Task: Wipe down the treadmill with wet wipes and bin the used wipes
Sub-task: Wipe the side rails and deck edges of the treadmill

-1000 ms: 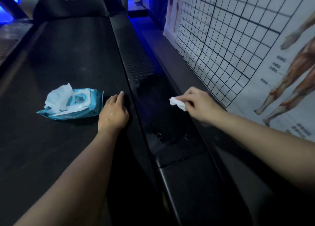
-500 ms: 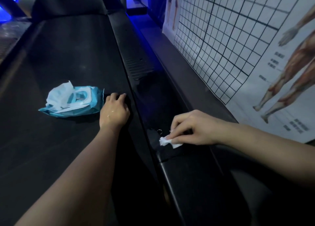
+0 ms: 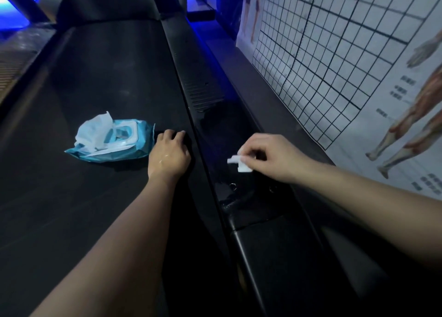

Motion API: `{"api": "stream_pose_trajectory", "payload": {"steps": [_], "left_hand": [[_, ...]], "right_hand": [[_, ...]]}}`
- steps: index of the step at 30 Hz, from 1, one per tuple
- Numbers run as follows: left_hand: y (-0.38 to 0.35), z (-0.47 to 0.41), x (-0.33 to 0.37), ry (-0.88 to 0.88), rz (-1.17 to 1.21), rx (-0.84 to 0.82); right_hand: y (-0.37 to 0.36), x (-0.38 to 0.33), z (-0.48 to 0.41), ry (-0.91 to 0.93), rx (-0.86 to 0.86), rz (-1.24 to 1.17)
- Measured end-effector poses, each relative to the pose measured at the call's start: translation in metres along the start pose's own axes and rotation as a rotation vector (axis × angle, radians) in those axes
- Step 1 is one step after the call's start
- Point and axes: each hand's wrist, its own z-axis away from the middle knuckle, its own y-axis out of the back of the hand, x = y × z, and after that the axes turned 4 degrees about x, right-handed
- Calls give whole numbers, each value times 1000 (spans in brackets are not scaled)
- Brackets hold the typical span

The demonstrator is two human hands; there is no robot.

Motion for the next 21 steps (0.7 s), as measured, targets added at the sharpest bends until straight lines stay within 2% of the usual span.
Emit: {"api": "stream_pose_trajectory", "payload": {"steps": [3, 8, 10, 12, 14, 18, 19, 21], "left_hand": [[-1, 0, 0, -4, 4, 8], [1, 1, 2, 7, 8, -6], [1, 1, 1, 7, 5, -9], [1, 1, 1, 5, 6, -7], [0, 1, 1, 7, 5, -8], [0, 0, 0, 8, 1, -10], [-1, -1, 0, 7, 2, -8], [-1, -1, 0, 1, 3, 4]], "right_hand": [[-22, -9, 7, 125, -46, 6], [-27, -27, 12, 199, -175, -102], [-18, -31, 13, 124, -284, -148], [-2, -32, 12, -45, -393, -246], [11, -26, 7, -161, -320, -350], [13, -8, -1, -293, 101, -282], [10, -7, -1, -269, 142, -230], [0, -9, 1, -135, 71, -146]]}}
